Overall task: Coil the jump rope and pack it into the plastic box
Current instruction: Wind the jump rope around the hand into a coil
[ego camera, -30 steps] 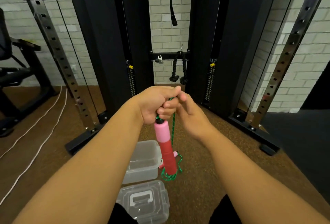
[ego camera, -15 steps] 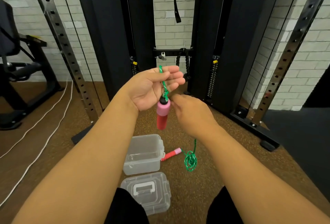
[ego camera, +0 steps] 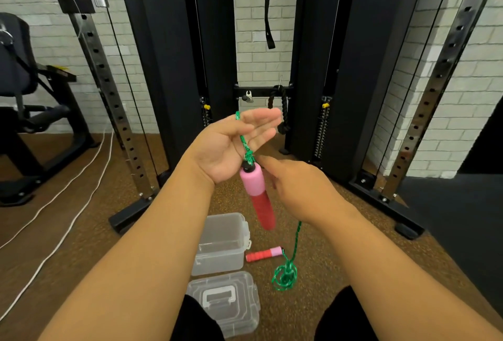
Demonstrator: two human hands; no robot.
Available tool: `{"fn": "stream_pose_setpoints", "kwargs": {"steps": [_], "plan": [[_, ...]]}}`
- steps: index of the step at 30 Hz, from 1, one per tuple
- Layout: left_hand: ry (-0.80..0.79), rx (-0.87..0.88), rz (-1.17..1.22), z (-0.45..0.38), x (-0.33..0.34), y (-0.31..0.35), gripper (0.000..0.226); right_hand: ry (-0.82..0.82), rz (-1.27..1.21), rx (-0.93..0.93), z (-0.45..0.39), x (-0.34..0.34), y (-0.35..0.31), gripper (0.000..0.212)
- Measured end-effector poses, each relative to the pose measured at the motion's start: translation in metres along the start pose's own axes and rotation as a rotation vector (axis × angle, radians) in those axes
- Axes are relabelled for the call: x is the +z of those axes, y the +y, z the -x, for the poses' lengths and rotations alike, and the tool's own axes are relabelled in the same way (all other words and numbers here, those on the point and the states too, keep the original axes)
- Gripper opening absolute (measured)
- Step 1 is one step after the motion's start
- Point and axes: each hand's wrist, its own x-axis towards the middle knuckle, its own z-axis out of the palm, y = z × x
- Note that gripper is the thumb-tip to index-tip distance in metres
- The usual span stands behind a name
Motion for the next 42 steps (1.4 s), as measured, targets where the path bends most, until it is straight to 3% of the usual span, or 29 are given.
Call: {"fn": "stream_pose_setpoints", "kwargs": {"steps": [3,6,10,12,15,20,24,28,34,38,42], "plan": [[0.043,-0.09,-0.074,0.002,-0.003,0.008,0.039,-0.036,0.037,0.079,0.003,0.001,0.006,0.047],[0.136,-0.225,-0.361,0.003,-0.004,0.012,0.04,0.086,-0.009,0.223,0.002,-0.004,0.013,0.025],[0.182,-0.289,-0.609,0.002,-0.004,0.014,0.012,0.278,-0.053,0.395,-0.002,-0.007,0.024,0.028],[0.141,-0.278,-0.625,0.003,-0.003,0.012,0.033,0.343,-0.088,0.427,-0.005,-0.009,0.028,0.028],[0.035,-0.211,-0.484,0.004,0.002,0.005,0.058,0.296,-0.059,0.379,-0.011,-0.012,0.025,0.027],[-0.135,-0.13,-0.165,-0.001,0.013,0.001,0.062,0.079,-0.088,0.25,-0.008,-0.001,0.012,0.024],[-0.067,-0.076,-0.204,-0.006,0.007,0.0,0.068,-0.025,-0.112,0.098,0.004,0.003,0.0,0.021],[0.005,-0.07,-0.311,-0.002,-0.006,0.0,0.07,0.006,0.016,-0.089,0.012,-0.005,-0.01,0.02],[-0.057,-0.171,-0.186,0.004,-0.008,-0.008,0.056,0.138,0.07,-0.261,0.006,-0.032,-0.017,0.016],[-0.109,-0.189,-0.129,0.009,-0.006,-0.013,0.059,0.206,0.065,-0.262,-0.006,-0.052,-0.013,0.015],[-0.203,-0.231,-0.217,0.01,-0.002,-0.014,0.058,0.226,-0.016,-0.164,-0.02,-0.055,0.0,0.006]]}}
